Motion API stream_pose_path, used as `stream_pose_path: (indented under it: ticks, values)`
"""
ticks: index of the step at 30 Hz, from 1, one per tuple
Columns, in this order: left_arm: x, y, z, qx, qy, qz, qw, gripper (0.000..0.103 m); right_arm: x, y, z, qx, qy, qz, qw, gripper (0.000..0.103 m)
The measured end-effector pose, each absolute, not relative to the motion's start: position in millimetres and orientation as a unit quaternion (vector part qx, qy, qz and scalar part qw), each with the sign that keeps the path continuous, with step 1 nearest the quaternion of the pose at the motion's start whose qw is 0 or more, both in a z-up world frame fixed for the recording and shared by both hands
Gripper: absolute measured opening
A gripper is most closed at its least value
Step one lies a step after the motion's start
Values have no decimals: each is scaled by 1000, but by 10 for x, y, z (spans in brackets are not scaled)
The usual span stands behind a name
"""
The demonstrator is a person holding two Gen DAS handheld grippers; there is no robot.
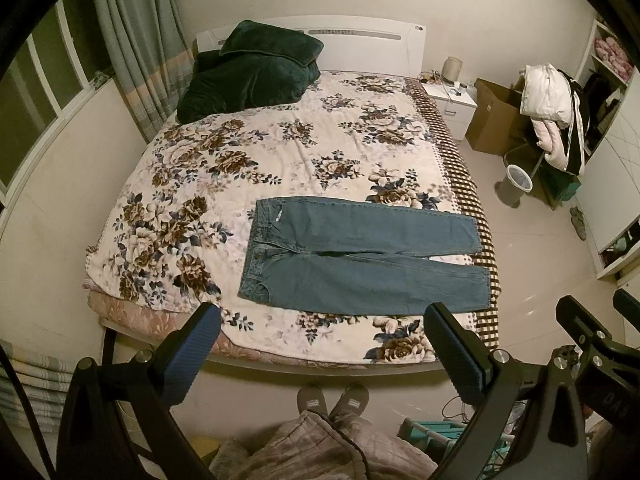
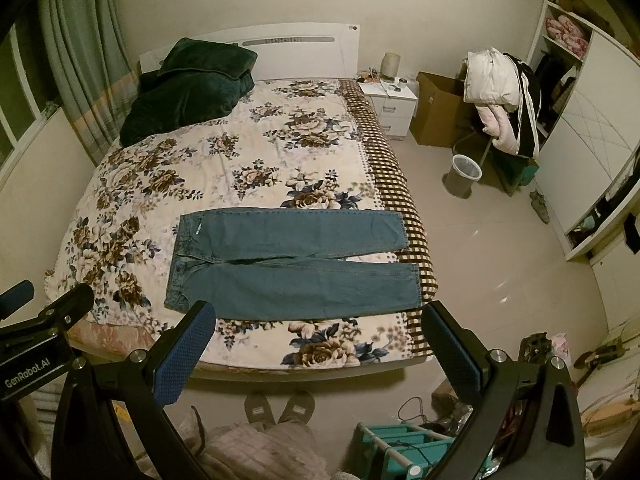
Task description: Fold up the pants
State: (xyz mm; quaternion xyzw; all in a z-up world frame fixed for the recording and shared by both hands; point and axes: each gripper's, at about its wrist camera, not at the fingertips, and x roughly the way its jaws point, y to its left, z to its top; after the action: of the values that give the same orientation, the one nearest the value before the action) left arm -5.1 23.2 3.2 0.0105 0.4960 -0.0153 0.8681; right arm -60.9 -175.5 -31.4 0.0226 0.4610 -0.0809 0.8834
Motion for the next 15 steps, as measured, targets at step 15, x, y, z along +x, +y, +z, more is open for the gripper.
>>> stream_pose_path:
  ticks: [15]
  values:
    - [-87, 250, 39, 10, 495, -16, 869, 103, -666, -1762, -225, 20, 459, -76, 885, 103]
